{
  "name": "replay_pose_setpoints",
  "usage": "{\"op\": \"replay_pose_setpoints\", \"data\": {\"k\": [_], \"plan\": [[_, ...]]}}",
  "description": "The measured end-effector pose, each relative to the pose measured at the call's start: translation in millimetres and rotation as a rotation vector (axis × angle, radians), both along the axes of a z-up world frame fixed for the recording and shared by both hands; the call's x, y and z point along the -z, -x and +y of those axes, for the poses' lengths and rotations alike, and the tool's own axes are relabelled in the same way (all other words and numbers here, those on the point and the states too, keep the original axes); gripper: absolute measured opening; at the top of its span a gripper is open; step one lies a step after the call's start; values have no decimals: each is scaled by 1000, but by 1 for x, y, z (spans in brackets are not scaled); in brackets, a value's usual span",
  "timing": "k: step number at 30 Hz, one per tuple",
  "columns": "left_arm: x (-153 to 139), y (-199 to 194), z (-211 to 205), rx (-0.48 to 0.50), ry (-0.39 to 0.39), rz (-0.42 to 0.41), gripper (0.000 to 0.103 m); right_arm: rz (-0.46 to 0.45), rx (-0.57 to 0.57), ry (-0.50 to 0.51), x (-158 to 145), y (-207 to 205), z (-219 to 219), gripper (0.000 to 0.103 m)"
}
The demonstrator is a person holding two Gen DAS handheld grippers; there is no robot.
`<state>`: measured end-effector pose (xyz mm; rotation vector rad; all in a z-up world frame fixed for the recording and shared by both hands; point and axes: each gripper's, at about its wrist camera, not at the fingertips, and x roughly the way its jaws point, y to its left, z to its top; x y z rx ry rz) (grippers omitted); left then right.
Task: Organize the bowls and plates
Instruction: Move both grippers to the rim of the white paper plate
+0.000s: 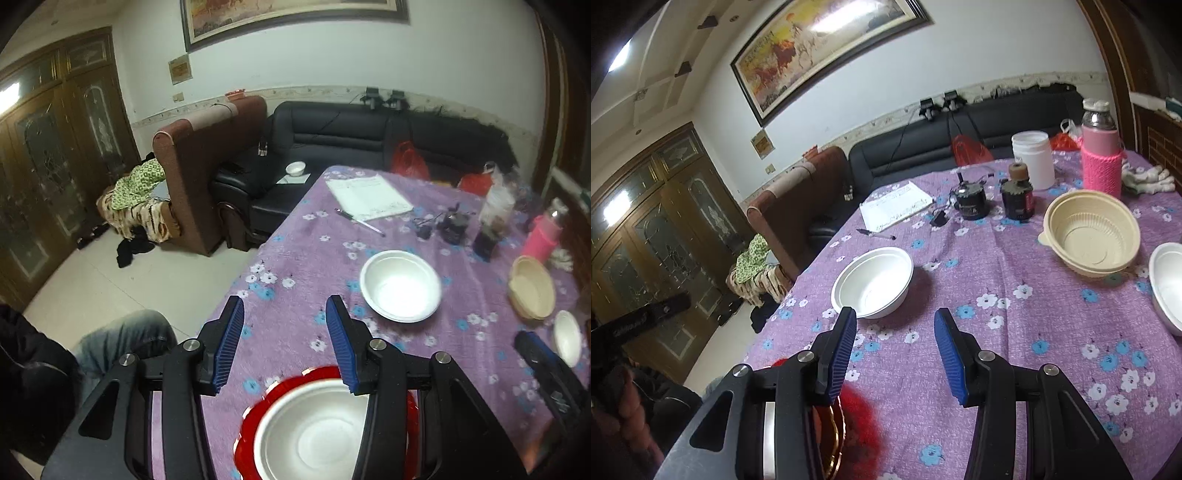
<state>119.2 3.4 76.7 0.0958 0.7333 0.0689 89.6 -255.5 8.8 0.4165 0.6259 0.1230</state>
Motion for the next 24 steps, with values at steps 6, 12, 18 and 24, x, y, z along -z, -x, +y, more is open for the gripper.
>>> {"op": "replay_pose_setpoints", "data": {"k": [6,12,18,24], "plan": [[9,-5,5,6,-45,50,45,-55,8,19,-8,17,-7,46],[19,-36,9,20,-3,183,45,-13,-18,1,-3,8,-9,46],[44,-93,-10,29,74,354,45,56,-79,-34,4,-38,2,46],[78,-144,-18,0,147,496,45,159,-63,-77,30,-101,1,46]]}}
